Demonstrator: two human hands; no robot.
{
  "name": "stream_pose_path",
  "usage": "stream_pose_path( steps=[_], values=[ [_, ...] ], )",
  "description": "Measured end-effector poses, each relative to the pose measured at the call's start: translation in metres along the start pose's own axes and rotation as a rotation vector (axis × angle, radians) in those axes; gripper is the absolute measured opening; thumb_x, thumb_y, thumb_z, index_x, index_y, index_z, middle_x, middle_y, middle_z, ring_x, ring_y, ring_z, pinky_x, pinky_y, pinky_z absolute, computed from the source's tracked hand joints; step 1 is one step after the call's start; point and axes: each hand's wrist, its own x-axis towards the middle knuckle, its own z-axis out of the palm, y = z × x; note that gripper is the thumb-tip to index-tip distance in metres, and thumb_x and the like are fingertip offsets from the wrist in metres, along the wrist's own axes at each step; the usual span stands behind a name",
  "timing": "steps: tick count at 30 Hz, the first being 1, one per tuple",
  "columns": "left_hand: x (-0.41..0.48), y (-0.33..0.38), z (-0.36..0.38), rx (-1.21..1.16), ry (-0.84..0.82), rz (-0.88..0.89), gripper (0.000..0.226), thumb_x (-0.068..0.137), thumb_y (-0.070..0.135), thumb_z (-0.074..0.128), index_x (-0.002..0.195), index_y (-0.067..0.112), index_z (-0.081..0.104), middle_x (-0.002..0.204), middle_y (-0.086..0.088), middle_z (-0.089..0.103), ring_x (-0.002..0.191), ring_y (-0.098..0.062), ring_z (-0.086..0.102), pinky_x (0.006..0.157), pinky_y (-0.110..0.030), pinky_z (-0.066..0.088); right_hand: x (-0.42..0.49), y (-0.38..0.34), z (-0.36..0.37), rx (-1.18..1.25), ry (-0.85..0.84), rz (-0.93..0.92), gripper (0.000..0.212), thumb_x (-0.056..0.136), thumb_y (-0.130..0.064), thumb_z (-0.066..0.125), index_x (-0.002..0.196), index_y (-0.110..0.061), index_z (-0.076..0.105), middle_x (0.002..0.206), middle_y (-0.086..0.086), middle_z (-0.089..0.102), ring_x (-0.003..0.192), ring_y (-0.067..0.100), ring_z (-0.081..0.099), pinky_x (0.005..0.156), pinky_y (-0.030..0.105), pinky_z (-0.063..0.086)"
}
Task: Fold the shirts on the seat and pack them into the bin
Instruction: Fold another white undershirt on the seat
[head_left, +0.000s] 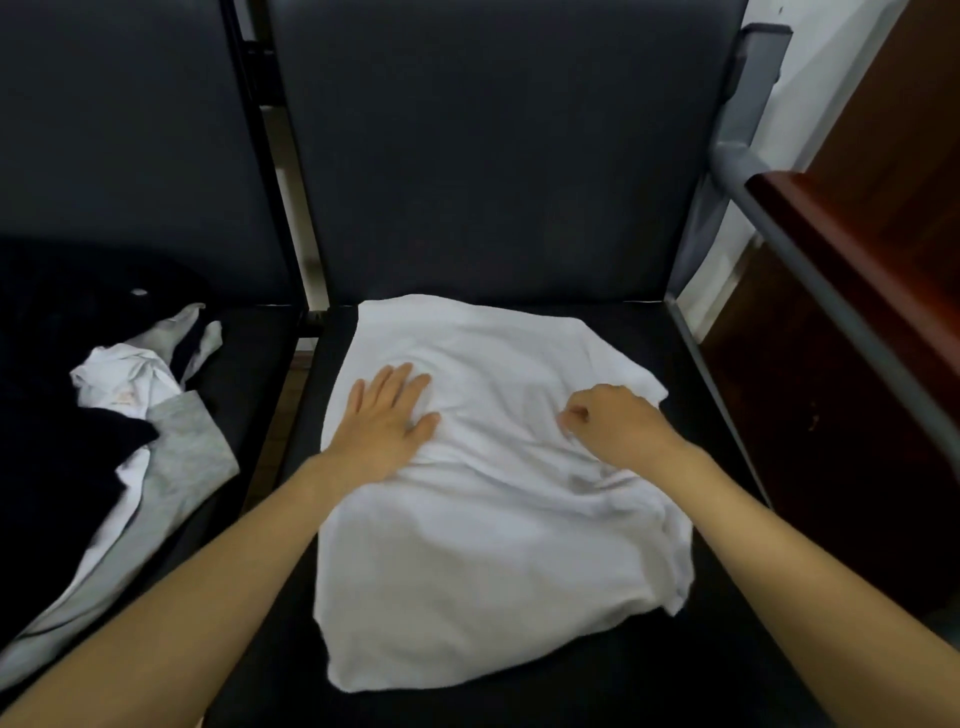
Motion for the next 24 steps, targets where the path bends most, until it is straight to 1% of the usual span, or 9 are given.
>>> stream_pose_path(
  steps=[2, 4, 8, 12, 14, 16, 19, 21, 24],
  values=[
    [0.001, 0.007, -0.008, -0.067, 0.048, -0.077, 0.060, 0.099, 0.041, 0.035, 0.151, 0.020, 0.012, 0.159, -0.001, -0.005, 0.145, -0.019, -0.014, 0.116, -0.041, -0.011, 0.004, 0.006, -0.008, 0.002, 0.162, 0.022, 0.023, 0.096, -0.027, 0.047, 0.111, -0.015, 0.060, 0.109, 0.005, 0.060, 0.096, 0.024, 0.058, 0.077, 0.033, 0.047],
    [-0.002, 0.029, -0.009, -0.085, 0.122, -0.103, 0.061, 0.099, 0.042, 0.035, 0.150, 0.017, 0.013, 0.159, -0.005, -0.004, 0.146, -0.021, -0.013, 0.116, -0.045, -0.010, 0.012, 0.015, -0.012, -0.003, 0.299, 0.066, 0.030, 0.094, -0.027, 0.055, 0.121, -0.013, 0.054, 0.116, 0.008, 0.057, 0.101, 0.025, 0.057, 0.078, 0.034, 0.047],
    [-0.012, 0.054, 0.013, -0.019, -0.018, -0.064, 0.069, 0.094, 0.064, 0.018, 0.151, 0.033, -0.004, 0.158, 0.007, -0.017, 0.144, -0.018, -0.022, 0.114, -0.050, -0.015, 0.022, 0.023, -0.004, -0.064, 0.195, 0.190, 0.032, 0.093, -0.028, 0.056, 0.117, -0.008, 0.054, 0.116, 0.012, 0.052, 0.104, 0.028, 0.054, 0.077, 0.033, 0.044],
    [-0.012, 0.051, 0.023, 0.014, -0.035, -0.052, 0.071, 0.091, 0.068, 0.011, 0.149, 0.035, -0.015, 0.155, 0.009, -0.027, 0.141, -0.017, -0.029, 0.112, -0.051, -0.020, 0.022, 0.033, -0.006, -0.016, 0.250, 0.209, 0.012, 0.092, -0.013, 0.051, 0.097, -0.005, 0.059, 0.101, 0.013, 0.058, 0.083, 0.025, 0.056, 0.064, 0.029, 0.041],
    [-0.013, 0.052, 0.023, 0.030, -0.038, -0.050, 0.071, 0.091, 0.068, 0.010, 0.148, 0.035, -0.016, 0.155, 0.008, -0.027, 0.141, -0.017, -0.030, 0.112, -0.052, -0.020, 0.026, 0.036, -0.018, 0.021, 0.241, 0.210, 0.013, 0.091, -0.012, 0.050, 0.093, -0.004, 0.060, 0.095, 0.014, 0.062, 0.076, 0.024, 0.055, 0.061, 0.028, 0.040],
    [-0.012, 0.052, 0.023, 0.044, -0.033, -0.056, 0.071, 0.091, 0.068, 0.009, 0.148, 0.034, -0.016, 0.155, 0.008, -0.027, 0.141, -0.017, -0.030, 0.112, -0.052, -0.020, 0.037, 0.043, -0.038, 0.058, 0.359, 0.214, 0.018, 0.092, -0.009, 0.047, 0.099, -0.001, 0.061, 0.101, 0.019, 0.063, 0.084, 0.030, 0.056, 0.066, 0.030, 0.041],
    [-0.012, 0.052, 0.024, 0.047, -0.028, -0.065, 0.072, 0.091, 0.068, 0.009, 0.149, 0.034, -0.016, 0.155, 0.007, -0.027, 0.141, -0.018, -0.029, 0.112, -0.052, -0.020, 0.052, 0.055, -0.057, 0.003, 0.534, 0.259, 0.027, 0.093, -0.006, 0.046, 0.117, 0.002, 0.055, 0.119, 0.025, 0.056, 0.110, 0.041, 0.050, 0.085, 0.043, 0.043],
    [-0.012, 0.053, 0.024, 0.049, -0.031, -0.068, 0.072, 0.091, 0.068, 0.009, 0.149, 0.033, -0.016, 0.155, 0.007, -0.027, 0.141, -0.018, -0.030, 0.112, -0.053, -0.019, 0.051, 0.050, -0.051, -0.097, 0.488, 0.279, 0.037, 0.092, -0.008, 0.047, 0.129, 0.000, 0.044, 0.131, 0.025, 0.047, 0.122, 0.041, 0.040, 0.096, 0.047, 0.037],
    [-0.013, 0.053, 0.024, 0.046, -0.031, -0.072, 0.072, 0.091, 0.068, 0.009, 0.148, 0.034, -0.017, 0.155, 0.007, -0.027, 0.141, -0.018, -0.029, 0.112, -0.053, -0.019, 0.034, 0.024, -0.016, -0.189, 0.385, 0.169, 0.043, 0.095, -0.015, 0.044, 0.136, -0.007, 0.037, 0.140, 0.016, 0.039, 0.131, 0.034, 0.033, 0.103, 0.045, 0.032]
  ],
)
